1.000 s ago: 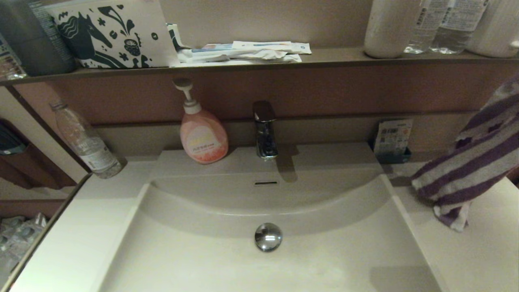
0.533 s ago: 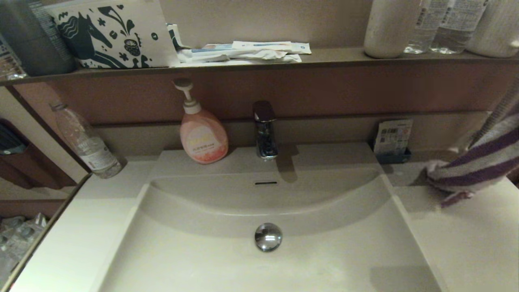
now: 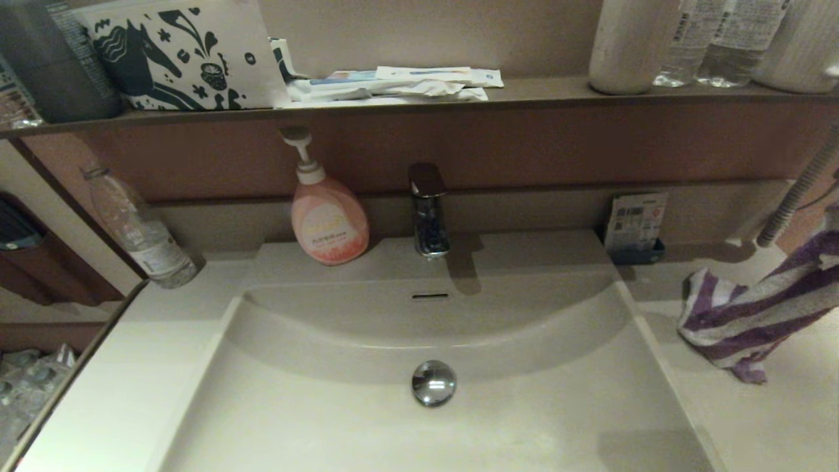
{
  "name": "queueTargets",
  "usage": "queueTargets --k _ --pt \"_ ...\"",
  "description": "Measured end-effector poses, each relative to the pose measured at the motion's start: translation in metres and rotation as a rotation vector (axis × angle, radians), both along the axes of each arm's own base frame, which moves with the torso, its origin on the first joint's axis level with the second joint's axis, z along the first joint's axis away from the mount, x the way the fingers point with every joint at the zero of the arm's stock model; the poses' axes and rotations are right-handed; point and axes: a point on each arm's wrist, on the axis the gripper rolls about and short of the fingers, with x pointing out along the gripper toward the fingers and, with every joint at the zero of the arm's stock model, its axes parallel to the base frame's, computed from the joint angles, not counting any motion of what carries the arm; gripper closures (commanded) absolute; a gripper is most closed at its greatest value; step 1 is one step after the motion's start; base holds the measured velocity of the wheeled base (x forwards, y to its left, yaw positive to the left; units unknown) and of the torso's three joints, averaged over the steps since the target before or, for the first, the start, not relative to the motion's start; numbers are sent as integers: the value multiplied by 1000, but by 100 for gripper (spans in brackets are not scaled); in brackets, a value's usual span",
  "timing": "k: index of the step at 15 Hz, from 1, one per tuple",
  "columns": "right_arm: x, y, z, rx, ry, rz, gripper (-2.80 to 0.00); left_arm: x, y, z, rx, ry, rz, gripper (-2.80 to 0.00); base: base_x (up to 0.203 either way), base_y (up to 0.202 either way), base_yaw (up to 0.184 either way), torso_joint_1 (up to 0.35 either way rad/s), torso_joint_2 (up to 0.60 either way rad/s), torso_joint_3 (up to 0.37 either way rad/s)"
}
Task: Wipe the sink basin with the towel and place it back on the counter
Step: Wipe the sink
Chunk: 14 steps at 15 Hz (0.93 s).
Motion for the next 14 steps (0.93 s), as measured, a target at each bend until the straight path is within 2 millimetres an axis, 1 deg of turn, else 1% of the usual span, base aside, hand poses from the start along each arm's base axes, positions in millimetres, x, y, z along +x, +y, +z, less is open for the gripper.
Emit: queueTargets --k 4,8,11,14 --pt "16 -9 -43 21 170 -43 0 0 0 0 0 0 0 0 0 0 0 0 0 0" --pt "37 -21 -85 52 351 -91 0 0 0 0 0 0 0 0 0 0 0 0 0 0" --pt "56 -31 -110 86 453 -126 0 0 0 0 0 0 0 0 0 0 0 0 0 0" --pt "77 -35 -130 137 524 -147 0 0 0 0 0 0 0 0 0 0 0 0 0 0"
